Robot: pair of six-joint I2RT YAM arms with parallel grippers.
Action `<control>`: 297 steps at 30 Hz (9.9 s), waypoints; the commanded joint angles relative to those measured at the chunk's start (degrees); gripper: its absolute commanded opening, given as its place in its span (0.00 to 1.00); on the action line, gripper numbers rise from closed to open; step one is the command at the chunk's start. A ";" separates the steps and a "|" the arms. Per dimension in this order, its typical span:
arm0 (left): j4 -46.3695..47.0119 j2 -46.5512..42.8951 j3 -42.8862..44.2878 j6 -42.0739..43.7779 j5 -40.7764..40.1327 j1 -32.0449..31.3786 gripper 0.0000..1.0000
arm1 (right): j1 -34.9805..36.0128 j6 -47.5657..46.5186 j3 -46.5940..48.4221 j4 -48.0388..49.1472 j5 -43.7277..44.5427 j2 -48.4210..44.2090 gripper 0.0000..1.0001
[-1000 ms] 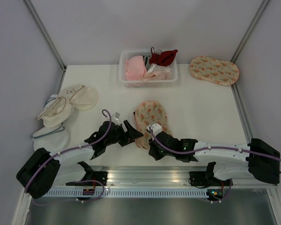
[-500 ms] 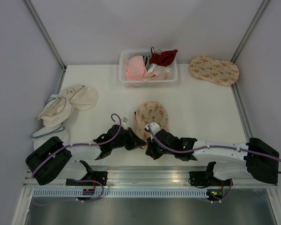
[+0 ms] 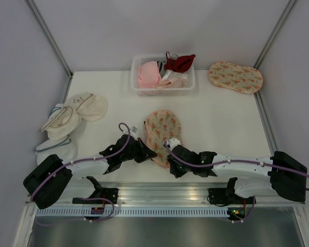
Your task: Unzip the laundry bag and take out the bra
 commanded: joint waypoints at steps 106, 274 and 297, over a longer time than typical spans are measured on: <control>-44.36 -49.39 -4.02 4.55 -18.75 0.98 0.92 | -0.46 -6.98 27.95 -13.84 19.57 7.92 0.00; -40.75 -56.06 -2.36 4.99 -15.58 0.98 0.90 | -8.47 -19.18 7.12 19.38 -40.91 12.91 0.75; 3.79 -16.97 2.91 13.34 6.91 0.37 0.86 | -9.00 -3.18 11.25 -16.91 20.62 -35.07 0.98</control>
